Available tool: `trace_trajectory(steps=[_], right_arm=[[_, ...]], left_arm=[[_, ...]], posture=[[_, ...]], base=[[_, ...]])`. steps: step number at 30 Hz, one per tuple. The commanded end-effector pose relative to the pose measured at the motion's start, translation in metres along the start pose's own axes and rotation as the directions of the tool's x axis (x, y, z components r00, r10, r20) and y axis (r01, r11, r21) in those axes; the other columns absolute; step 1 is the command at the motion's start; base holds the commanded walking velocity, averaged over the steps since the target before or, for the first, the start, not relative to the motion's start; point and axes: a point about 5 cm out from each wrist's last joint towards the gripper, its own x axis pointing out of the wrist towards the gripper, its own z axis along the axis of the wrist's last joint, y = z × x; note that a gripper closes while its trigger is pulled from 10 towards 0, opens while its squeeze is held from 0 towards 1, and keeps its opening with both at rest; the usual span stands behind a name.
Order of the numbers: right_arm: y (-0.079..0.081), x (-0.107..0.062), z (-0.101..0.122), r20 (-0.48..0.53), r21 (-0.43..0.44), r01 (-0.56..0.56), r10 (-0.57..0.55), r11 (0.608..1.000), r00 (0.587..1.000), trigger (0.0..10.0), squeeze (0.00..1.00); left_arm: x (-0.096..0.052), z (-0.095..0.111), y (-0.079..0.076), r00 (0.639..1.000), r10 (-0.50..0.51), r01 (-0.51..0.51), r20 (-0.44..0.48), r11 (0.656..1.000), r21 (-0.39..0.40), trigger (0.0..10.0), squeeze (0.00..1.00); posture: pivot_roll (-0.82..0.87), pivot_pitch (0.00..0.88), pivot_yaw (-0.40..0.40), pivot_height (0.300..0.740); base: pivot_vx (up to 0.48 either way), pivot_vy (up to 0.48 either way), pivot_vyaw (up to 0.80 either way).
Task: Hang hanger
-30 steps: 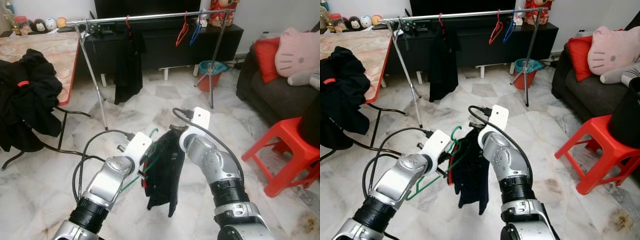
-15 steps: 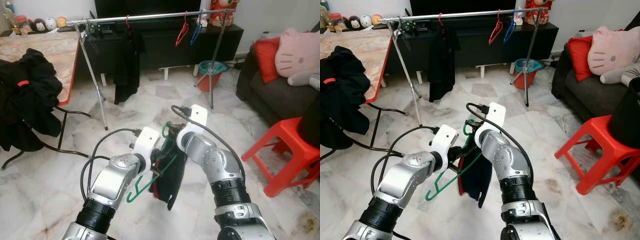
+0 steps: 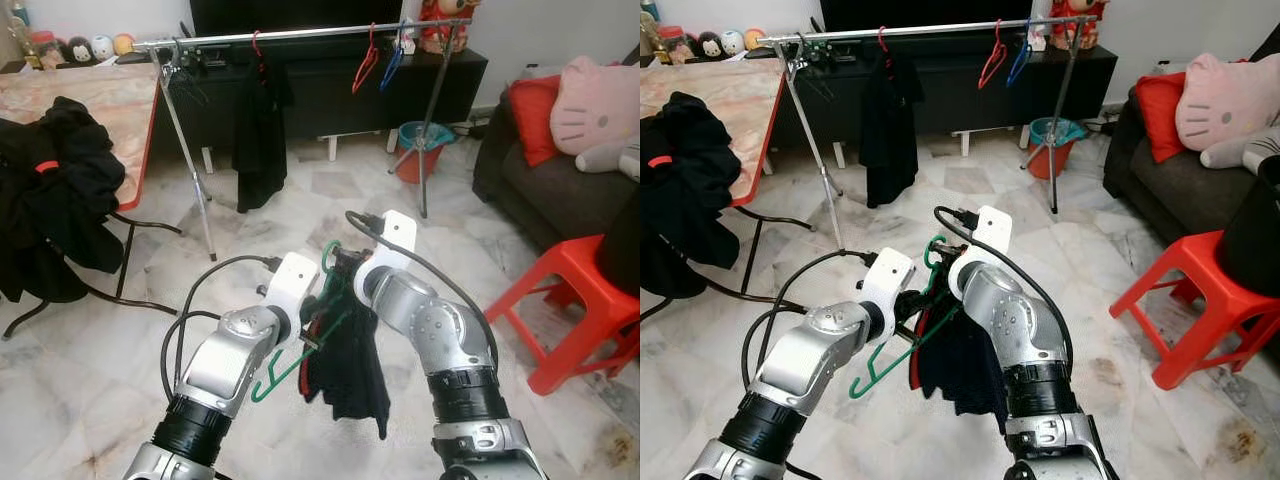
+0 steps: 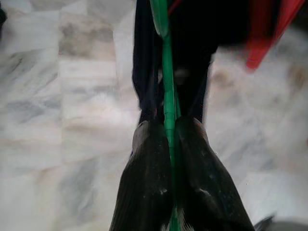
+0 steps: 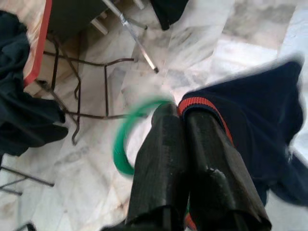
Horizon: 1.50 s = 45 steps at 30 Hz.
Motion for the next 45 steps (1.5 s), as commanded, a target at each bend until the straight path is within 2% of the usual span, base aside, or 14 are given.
trace_trajectory(steps=[1, 7, 8, 12, 13, 16, 18, 21, 25, 27, 33, 37, 39, 45], right_arm=[[0.029, 0.001, -0.018, -0.006, 0.101, -0.058, 0.058, 0.993, 0.998, 10.0, 0.0], [0.013, 0.004, -0.007, 0.028, 0.071, 0.012, -0.014, 0.997, 1.0, 10.0, 0.0], [0.011, 0.003, -0.005, 0.032, 0.061, 0.016, -0.018, 0.998, 0.999, 10.0, 0.0], [0.012, 0.003, -0.006, 0.03, 0.059, 0.016, -0.018, 0.998, 0.999, 10.0, 0.0], [0.014, 0.003, -0.009, 0.021, 0.056, 0.008, -0.009, 0.998, 1.0, 10.0, 0.0], [0.019, 0.003, -0.013, 0.005, 0.053, -0.021, 0.021, 0.998, 1.0, 10.0, 0.0], [0.027, 0.002, -0.017, -0.011, 0.047, -0.056, 0.057, 0.997, 0.998, 10.0, 0.0], [0.032, 0.001, -0.018, -0.015, 0.052, -0.073, 0.074, 0.996, 0.997, 10.0, 0.0], [0.033, 0.0, -0.018, -0.019, 0.052, -0.079, 0.08, 0.996, 0.997, 10.0, 0.0], [0.041, -0.004, -0.022, -0.03, 0.046, -0.105, 0.107, 0.993, 0.994, 10.0, 0.0], [0.046, -0.009, -0.026, -0.038, 0.045, -0.11, 0.111, 0.993, 0.993, 10.0, 0.0], [0.043, -0.013, -0.023, -0.025, 0.039, -0.082, 0.083, 0.996, 0.996, 10.0, 0.0], [0.042, -0.014, -0.022, -0.022, 0.037, -0.08, 0.081, 0.996, 0.996, 10.0, 0.0], [0.046, -0.015, -0.025, -0.032, 0.042, -0.098, 0.099, 0.994, 0.995, 10.0, 0.0]], left_arm=[[-0.001, -0.008, 0.0, 0.997, -0.008, 0.012, -0.073, 0.999, 0.049, 10.0, 0.0], [-0.002, -0.016, 0.005, 0.992, 0.027, -0.018, -0.124, 0.997, 0.071, 10.0, 0.0], [-0.002, -0.013, 0.012, 0.991, 0.094, -0.086, -0.098, 0.993, 0.08, 10.0, 0.0], [-0.002, -0.007, 0.016, 0.99, 0.13, -0.124, -0.053, 0.988, 0.092, 10.0, 0.0], [-0.002, 0.002, 0.014, 0.994, 0.105, -0.105, 0.002, 0.99, 0.089, 10.0, 0.0], [-0.002, 0.01, 0.007, 0.998, 0.043, -0.046, 0.052, 0.998, 0.051, 10.0, 0.0], [-0.004, 0.015, -0.007, 0.993, -0.076, 0.078, 0.09, 0.997, -0.015, 10.0, 0.0], [-0.007, 0.016, -0.019, 0.977, -0.181, 0.185, 0.111, 0.982, -0.024, 10.0, 0.0], [-0.005, 0.013, -0.014, 0.988, -0.116, 0.118, 0.098, 0.993, -0.015, 10.0, 0.0], [0.0, 0.012, 0.005, 0.995, 0.046, -0.045, 0.087, 0.999, -0.016, 10.0, 0.0], [0.0, 0.019, 0.01, 0.99, 0.075, -0.071, 0.119, 0.997, -0.039, 10.0, 0.0], [0.004, 0.006, 0.012, 0.992, 0.127, -0.127, 0.01, 0.992, 0.005, 10.0, 0.0], [0.005, 0.004, 0.013, 0.989, 0.145, -0.145, 0.003, 0.989, 0.016, 10.0, 0.0], [0.006, 0.023, 0.013, 0.972, 0.186, -0.185, 0.143, 0.983, -0.02, 10.0, 0.0]], posture=[[0.14, 0.0, -0.048, 0.732], [0.13, 0.0, -0.048, 0.732], [0.13, 0.0, -0.048, 0.732], [0.13, 0.0, -0.049, 0.732], [0.13, 0.0, -0.048, 0.732], [0.14, 0.0, -0.048, 0.732], [0.13, 0.0, -0.048, 0.732], [0.13, 0.0, -0.048, 0.732], [0.14, 0.0, -0.049, 0.732], [0.13, 0.0, -0.05, 0.732], [0.13, 0.0, -0.049, 0.732], [0.12, 0.0, -0.049, 0.732], [0.12, 0.0, -0.049, 0.732], [0.13, 0.0, -0.051, 0.732]], base=[[0.0, 0.0, 0.0], [0.0, 0.0, 0.0], [0.0, 0.0, 0.0], [0.0, 0.0, 0.0], [0.0, 0.0, 0.0], [0.0, 0.0, 0.0], [0.0, 0.0, 0.0], [0.0, 0.0, 0.0], [0.0, 0.0, 0.0], [0.0, 0.0, 0.0], [0.0, 0.0, 0.0], [0.0, 0.0, 0.0], [0.0, 0.0, 0.0], [0.0, 0.0, 0.0]])
